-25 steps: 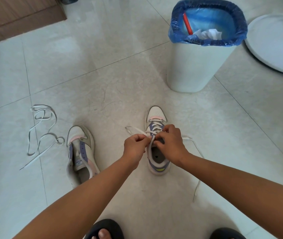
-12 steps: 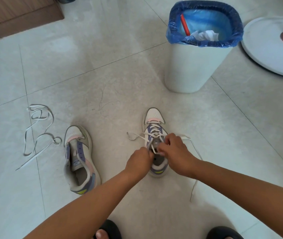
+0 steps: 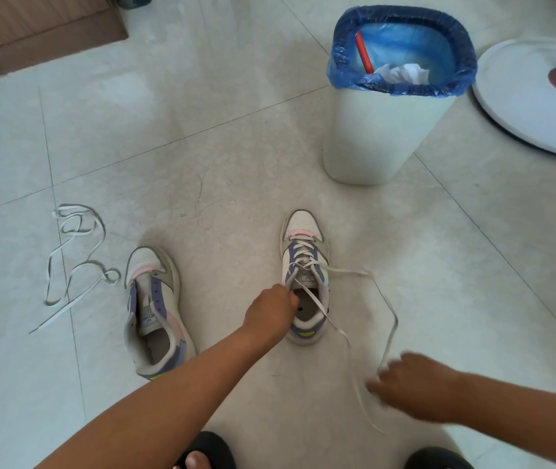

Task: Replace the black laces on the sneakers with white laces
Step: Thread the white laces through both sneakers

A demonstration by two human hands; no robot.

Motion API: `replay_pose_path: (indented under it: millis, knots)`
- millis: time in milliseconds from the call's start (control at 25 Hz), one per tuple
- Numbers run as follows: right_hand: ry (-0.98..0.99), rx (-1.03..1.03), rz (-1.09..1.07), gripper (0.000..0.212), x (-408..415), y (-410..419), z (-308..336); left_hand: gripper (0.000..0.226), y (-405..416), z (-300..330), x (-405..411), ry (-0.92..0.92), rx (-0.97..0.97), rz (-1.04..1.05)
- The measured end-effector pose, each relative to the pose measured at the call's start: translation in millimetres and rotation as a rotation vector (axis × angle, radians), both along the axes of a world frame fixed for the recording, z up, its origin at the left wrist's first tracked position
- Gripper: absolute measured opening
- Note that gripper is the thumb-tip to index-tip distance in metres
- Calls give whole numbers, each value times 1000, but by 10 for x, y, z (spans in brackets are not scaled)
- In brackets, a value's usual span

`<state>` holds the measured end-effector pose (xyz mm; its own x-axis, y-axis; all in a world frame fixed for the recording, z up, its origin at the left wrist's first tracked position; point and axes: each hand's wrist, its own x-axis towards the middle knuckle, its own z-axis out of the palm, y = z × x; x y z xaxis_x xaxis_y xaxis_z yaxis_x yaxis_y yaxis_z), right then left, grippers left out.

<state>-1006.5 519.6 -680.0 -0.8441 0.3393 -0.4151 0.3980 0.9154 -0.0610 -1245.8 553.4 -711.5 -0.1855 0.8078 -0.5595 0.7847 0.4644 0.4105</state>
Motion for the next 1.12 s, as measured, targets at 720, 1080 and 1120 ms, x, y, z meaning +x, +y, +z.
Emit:
replay_pose_path:
  millis: [720, 1080, 1120]
  knots:
    - [327, -146, -782, 22, -913, 960, -29, 33, 17, 6, -28, 73, -17, -71]
    - [267, -78, -785, 18, -872, 1002, -402, 33, -26, 18, -40, 61, -16, -20]
    - [381, -209, -913, 12, -833, 997, -387, 33, -37, 20, -43, 61, -18, -8]
